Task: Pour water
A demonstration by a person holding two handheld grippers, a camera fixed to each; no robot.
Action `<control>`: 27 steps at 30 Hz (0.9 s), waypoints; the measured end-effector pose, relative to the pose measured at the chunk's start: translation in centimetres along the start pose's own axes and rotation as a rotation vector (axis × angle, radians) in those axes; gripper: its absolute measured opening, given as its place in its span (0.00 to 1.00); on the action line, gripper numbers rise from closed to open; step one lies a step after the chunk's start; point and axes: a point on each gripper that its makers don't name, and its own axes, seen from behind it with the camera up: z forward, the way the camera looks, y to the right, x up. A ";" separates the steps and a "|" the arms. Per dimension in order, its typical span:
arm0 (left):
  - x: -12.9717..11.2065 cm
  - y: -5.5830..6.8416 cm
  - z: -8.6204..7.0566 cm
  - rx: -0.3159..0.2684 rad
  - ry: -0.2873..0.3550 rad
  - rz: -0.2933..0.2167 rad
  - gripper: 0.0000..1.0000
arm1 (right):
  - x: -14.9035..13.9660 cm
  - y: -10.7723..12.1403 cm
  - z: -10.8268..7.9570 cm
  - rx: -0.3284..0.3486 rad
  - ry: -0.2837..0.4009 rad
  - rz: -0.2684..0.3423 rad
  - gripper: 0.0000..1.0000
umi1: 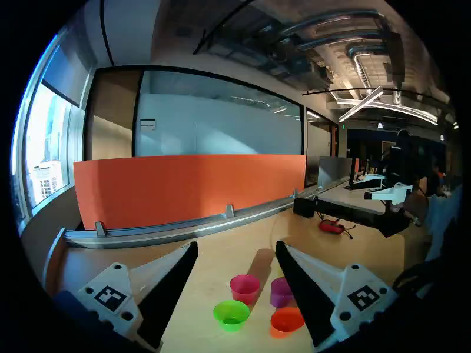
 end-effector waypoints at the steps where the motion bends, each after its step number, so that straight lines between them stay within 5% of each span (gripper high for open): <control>1: -0.4 -0.1 0.1 0.000 -0.009 0.002 0.98 | -0.4 0.0 0.1 0.003 -0.006 0.000 0.99; 17: -7.4 0.0 0.8 -0.026 -0.119 0.020 0.98 | -7.0 -0.6 0.8 0.053 -0.106 0.020 0.99; 27: -11.0 -0.1 1.0 -0.048 -0.190 0.032 0.98 | -11.1 -1.5 1.2 0.089 -0.181 -0.024 0.99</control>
